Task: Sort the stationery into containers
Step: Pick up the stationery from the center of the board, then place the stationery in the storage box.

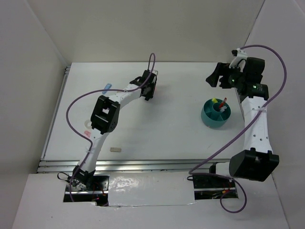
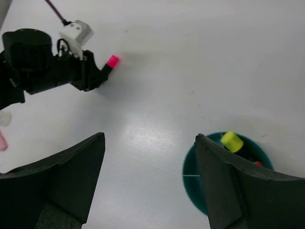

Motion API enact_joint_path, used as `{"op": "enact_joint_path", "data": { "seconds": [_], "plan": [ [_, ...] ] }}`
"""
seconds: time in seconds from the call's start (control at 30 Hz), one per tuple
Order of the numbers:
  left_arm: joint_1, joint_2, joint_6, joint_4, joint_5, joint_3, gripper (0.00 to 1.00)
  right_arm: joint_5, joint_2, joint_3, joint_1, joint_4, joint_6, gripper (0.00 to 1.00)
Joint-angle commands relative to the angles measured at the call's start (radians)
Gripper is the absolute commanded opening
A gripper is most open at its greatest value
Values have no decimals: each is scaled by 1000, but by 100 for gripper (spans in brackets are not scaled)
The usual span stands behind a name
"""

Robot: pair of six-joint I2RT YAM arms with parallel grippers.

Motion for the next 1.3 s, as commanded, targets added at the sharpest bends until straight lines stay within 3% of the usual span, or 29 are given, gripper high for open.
{"op": "enact_joint_path", "data": {
  "seconds": [0.0,0.13,0.23,0.43,0.73,0.97,1.2,1.27],
  "plan": [
    [4,-77,34,-116,61,-83,0,-21,-48,-8,74,34,73,82],
    [-5,-382,67,61,192,-345,0,-133,-40,-67,108,66,173,84],
    [-39,-546,78,103,247,-457,0,-225,-14,-87,117,78,266,87],
    [-108,-752,38,128,324,-559,0,-354,42,-102,142,141,369,91],
    [-225,-839,6,93,345,-519,0,-463,87,-81,289,170,372,92],
    [-288,-840,29,71,304,-485,0,-459,131,-79,313,147,366,90],
    [-300,-840,46,54,276,-453,0,-451,165,-85,315,112,354,79],
    [-300,-839,44,54,276,-447,0,-468,165,-91,313,119,357,71]
  ]
}}
